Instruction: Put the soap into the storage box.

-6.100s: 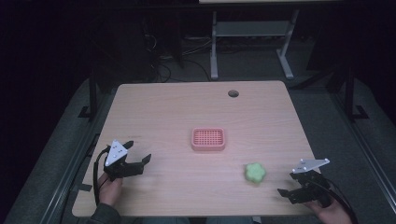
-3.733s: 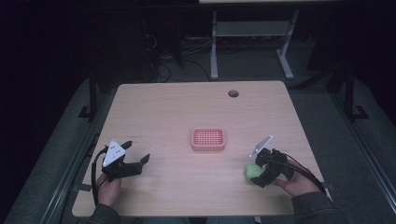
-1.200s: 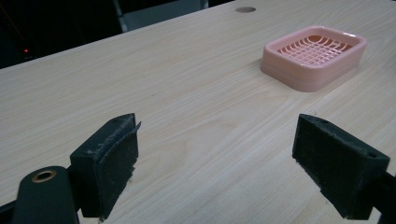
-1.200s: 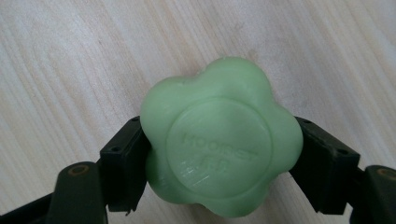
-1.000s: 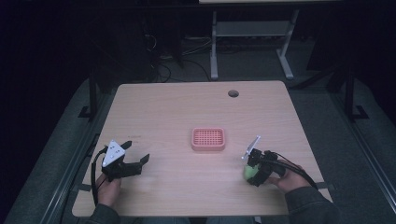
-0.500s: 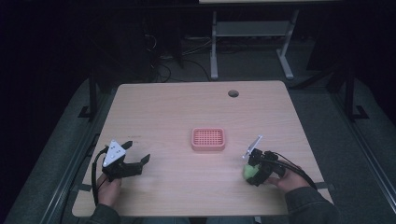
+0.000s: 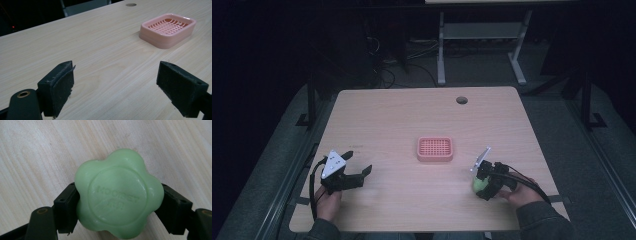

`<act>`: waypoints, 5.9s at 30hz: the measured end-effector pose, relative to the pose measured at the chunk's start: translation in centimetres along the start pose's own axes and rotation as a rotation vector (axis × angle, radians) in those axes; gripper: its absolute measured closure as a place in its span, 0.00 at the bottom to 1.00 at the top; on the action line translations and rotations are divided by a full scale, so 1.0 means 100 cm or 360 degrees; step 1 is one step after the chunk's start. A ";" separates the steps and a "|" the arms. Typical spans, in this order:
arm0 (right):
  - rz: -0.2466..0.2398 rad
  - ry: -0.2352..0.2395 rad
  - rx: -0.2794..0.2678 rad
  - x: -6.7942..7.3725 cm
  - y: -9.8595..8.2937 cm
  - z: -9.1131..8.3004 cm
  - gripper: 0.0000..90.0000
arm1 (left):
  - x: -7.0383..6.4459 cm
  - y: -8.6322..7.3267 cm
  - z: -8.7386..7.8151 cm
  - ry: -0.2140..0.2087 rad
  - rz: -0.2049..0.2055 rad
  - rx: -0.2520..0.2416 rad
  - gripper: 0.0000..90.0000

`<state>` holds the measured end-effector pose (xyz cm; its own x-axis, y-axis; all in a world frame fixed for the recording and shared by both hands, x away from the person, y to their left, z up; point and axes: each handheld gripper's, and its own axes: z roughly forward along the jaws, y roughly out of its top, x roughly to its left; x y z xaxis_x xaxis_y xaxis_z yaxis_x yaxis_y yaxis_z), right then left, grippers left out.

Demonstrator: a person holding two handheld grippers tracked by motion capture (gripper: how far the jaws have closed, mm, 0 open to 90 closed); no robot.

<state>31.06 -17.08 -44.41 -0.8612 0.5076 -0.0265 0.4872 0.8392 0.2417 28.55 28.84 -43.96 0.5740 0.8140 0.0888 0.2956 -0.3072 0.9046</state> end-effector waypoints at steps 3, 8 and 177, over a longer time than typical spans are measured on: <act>-0.0015 -0.0011 0.0008 0.001 0.001 0.000 0.30 | 0.000 0.000 0.000 0.0000 0.0001 -0.0003 0.16; -0.0009 -0.0018 -0.0004 0.000 0.003 -0.005 0.30 | 0.000 0.000 0.000 0.0001 -0.0003 -0.0004 0.16; -0.0117 0.0127 0.0028 -0.059 0.193 0.020 0.29 | 0.002 0.000 -0.001 -0.0016 -0.0086 -0.0045 0.16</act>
<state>45.84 -3.47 -41.49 -0.9031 0.4281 0.0340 0.4243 0.8772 0.2247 28.57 29.07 -43.91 0.5656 0.8239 0.0356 0.3047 -0.2489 0.9194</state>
